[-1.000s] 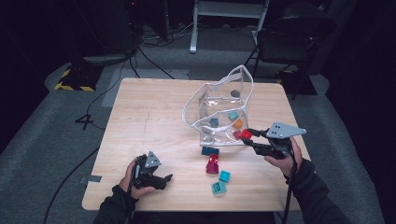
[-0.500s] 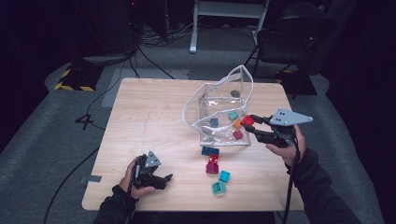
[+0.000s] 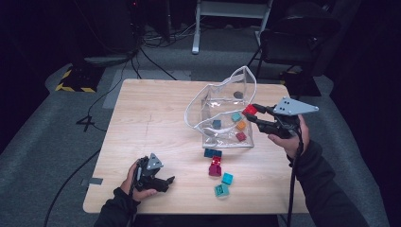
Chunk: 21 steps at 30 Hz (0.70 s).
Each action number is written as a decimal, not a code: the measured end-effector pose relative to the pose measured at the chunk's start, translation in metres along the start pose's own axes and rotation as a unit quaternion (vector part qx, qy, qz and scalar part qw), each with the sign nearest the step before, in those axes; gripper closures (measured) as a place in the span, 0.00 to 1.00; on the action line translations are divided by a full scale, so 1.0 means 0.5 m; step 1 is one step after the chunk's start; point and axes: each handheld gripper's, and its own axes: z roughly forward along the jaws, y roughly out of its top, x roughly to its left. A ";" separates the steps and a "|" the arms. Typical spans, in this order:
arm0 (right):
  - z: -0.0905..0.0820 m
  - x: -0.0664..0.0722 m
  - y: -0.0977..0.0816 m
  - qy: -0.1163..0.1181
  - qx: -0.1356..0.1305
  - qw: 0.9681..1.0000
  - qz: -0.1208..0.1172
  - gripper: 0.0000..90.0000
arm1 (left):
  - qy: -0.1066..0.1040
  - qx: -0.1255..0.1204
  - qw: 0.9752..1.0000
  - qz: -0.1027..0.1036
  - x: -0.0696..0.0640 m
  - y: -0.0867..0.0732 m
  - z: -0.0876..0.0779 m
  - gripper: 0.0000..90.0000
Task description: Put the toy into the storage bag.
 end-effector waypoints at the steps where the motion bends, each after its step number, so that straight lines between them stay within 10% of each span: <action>1: 0.003 -0.001 0.004 -0.002 0.001 1.000 -0.002 0.66 | 0.000 0.000 1.000 0.000 0.000 0.000 0.000 0.11; 21: 0.101 -0.051 0.057 -0.050 0.029 0.998 0.018 0.66 | 0.000 0.000 1.000 0.000 0.000 0.000 0.000 0.11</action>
